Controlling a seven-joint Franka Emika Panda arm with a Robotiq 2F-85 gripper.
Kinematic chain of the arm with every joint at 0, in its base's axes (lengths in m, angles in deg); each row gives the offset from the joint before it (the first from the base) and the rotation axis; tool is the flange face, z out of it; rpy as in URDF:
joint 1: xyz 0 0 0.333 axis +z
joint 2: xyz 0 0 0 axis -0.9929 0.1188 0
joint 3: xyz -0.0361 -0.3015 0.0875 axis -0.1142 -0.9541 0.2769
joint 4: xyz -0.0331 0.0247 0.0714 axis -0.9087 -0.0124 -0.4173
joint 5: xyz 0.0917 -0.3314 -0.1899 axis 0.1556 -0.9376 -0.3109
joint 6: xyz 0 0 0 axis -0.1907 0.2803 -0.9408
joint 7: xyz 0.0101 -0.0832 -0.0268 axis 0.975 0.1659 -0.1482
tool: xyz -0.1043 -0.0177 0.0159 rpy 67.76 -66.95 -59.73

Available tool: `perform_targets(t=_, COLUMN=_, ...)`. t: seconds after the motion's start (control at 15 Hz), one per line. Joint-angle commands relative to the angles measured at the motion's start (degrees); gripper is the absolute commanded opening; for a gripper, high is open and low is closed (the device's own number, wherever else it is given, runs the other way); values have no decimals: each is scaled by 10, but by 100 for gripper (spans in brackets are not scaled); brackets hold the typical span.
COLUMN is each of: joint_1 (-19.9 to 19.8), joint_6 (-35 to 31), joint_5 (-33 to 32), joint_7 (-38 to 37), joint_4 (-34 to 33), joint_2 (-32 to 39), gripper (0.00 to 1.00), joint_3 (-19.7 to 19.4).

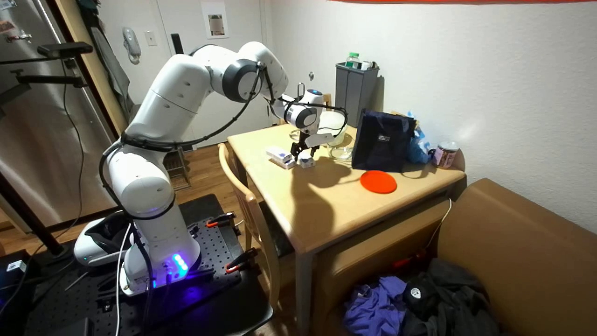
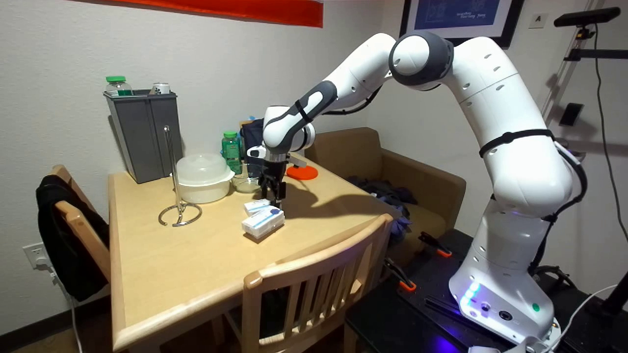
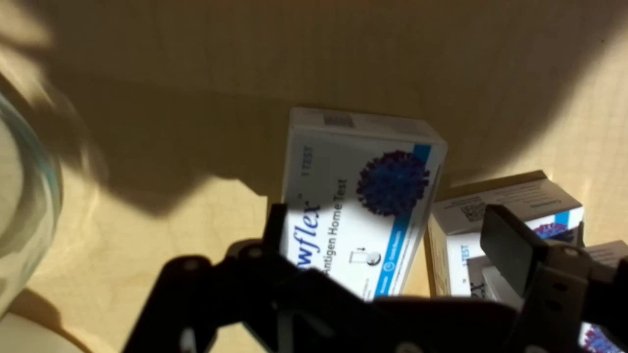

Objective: Stack the boxes on top of each other.

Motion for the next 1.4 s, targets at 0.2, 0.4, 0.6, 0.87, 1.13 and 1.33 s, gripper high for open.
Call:
perform_targets(t=0.2, joint_1=7, joint_6=-20, joint_5=-32, joint_7=-46, joint_4=3, joint_2=2, gripper=100, joint_3=-8)
perform_targets(t=0.4, joint_1=9, joint_6=-19, joint_5=-37, joint_7=-50, joint_4=1, joint_2=1, gripper=100, joint_3=-8)
perform_targets(t=0.6, joint_1=9, joint_6=-18, joint_5=-39, joint_7=-49, joint_4=0, joint_2=-1, gripper=100, joint_3=-7)
perform_targets(t=0.87, joint_1=11, joint_6=-10, joint_5=-40, joint_7=-48, joint_4=-11, joint_2=4, gripper=100, joint_3=-7)
perform_targets(t=1.13, joint_1=12, joint_6=-10, joint_5=-41, joint_7=-48, joint_4=-13, joint_2=0, gripper=100, joint_3=-6)
perform_targets(t=1.33, joint_1=12, joint_6=-2, joint_5=-40, joint_7=-44, joint_4=-26, joint_2=8, gripper=100, joint_3=-7)
